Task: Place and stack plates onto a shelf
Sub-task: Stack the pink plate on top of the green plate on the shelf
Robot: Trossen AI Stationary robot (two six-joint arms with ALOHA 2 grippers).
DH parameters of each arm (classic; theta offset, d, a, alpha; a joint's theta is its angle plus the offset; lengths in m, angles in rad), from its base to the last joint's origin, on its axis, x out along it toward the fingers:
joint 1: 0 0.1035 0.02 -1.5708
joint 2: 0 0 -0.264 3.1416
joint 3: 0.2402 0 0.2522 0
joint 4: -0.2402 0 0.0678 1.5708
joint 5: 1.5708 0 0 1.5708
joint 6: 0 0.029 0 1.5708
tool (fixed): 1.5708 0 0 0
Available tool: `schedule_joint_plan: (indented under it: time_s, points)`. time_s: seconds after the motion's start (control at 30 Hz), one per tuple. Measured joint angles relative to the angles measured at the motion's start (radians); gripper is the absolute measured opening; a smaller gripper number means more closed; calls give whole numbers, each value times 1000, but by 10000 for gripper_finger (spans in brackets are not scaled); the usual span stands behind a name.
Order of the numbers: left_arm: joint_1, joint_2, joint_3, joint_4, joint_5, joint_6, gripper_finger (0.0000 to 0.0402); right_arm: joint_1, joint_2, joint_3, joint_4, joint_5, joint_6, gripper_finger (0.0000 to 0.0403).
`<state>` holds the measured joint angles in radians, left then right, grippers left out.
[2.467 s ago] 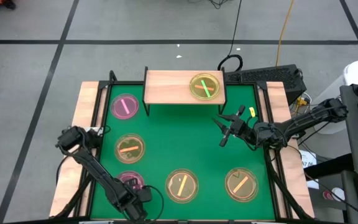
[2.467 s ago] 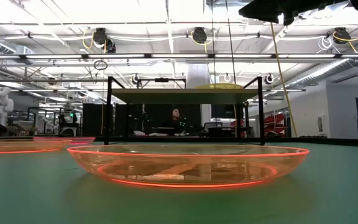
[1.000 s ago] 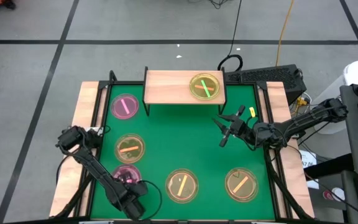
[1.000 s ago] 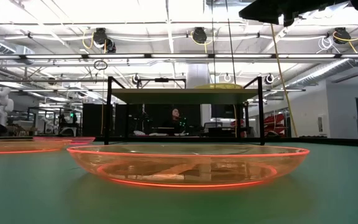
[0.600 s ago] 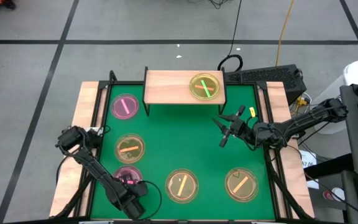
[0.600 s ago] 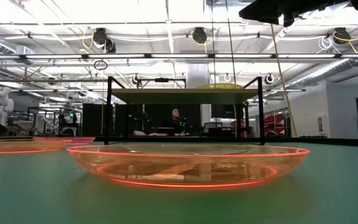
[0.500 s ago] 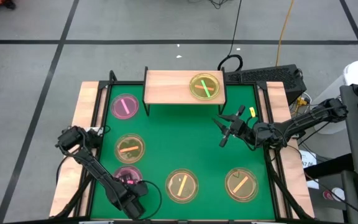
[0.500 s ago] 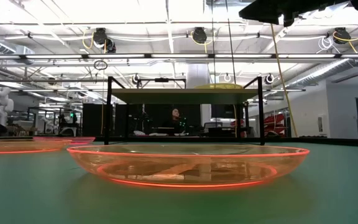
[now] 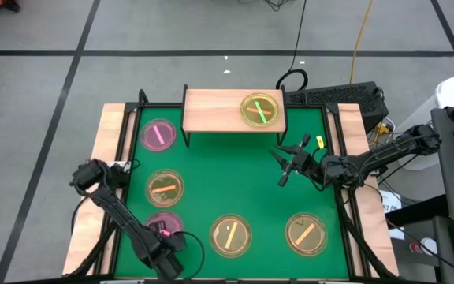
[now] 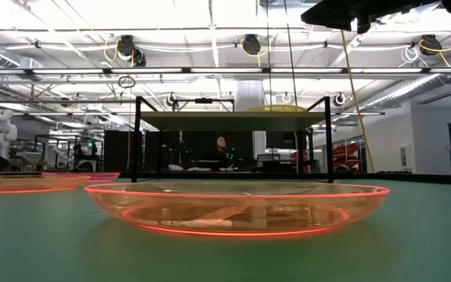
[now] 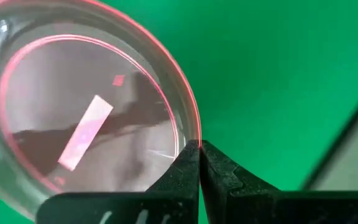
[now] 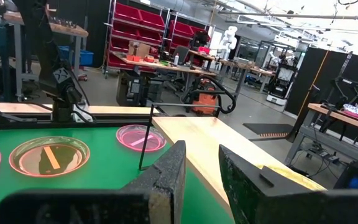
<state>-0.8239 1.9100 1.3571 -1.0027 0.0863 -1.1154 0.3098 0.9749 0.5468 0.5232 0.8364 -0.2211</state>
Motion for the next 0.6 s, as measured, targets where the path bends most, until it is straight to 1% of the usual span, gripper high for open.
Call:
schedule_joint_plan:
  time_s: [0.1,0.2,0.27,0.37,0.43,0.5,0.6]
  points:
    - [2,-27,51,-29,-40,22,3,0,0,0,0,0,0,82]
    - [5,-57,106,-70,-108,40,2,0,0,0,0,0,0,82]
    - [4,-80,132,-70,-176,61,2,0,0,0,0,0,0,82]
    - [4,-115,152,-69,-311,92,2,0,0,0,0,0,0,82]
    - [5,-127,153,-72,-370,125,2,0,0,0,0,0,0,82]
    - [8,-132,153,-75,-425,173,2,0,0,0,-1,0,0,82]
    - [22,-134,153,-99,-518,287,1,0,0,0,0,0,-1,82]
